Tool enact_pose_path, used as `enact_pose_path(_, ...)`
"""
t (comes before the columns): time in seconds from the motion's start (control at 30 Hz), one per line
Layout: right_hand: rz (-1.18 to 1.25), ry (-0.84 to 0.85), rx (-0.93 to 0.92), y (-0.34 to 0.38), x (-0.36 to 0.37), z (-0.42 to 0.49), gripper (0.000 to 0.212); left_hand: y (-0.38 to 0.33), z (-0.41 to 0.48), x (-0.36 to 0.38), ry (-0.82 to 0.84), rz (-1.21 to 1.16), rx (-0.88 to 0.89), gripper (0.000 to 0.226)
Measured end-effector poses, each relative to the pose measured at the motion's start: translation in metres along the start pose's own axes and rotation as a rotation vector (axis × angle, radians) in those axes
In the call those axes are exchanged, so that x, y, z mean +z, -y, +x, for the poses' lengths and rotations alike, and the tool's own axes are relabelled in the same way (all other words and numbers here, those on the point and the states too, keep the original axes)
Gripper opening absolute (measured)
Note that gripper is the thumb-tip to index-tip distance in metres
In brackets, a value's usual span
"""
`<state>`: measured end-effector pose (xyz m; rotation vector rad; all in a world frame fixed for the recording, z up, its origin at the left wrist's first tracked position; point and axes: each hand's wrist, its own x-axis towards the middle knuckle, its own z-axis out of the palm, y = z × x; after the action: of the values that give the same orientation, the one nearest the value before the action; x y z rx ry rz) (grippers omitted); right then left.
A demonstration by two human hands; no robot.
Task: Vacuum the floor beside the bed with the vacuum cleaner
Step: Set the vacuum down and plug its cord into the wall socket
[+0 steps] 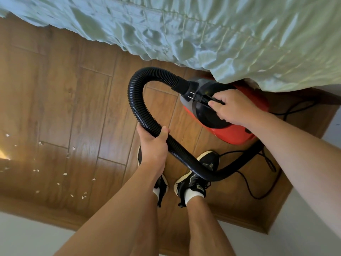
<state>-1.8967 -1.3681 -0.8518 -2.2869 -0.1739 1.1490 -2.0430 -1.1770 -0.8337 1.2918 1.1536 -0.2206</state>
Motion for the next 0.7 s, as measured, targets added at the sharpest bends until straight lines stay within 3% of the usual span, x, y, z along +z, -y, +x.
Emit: enact_pose_path(0.7, -0.053, 0.072, -0.043, -0.016, -0.003, 0.017, 0.036, 0.032, -0.003, 0.006, -0.026, 0.002, -0.131, 0.035)
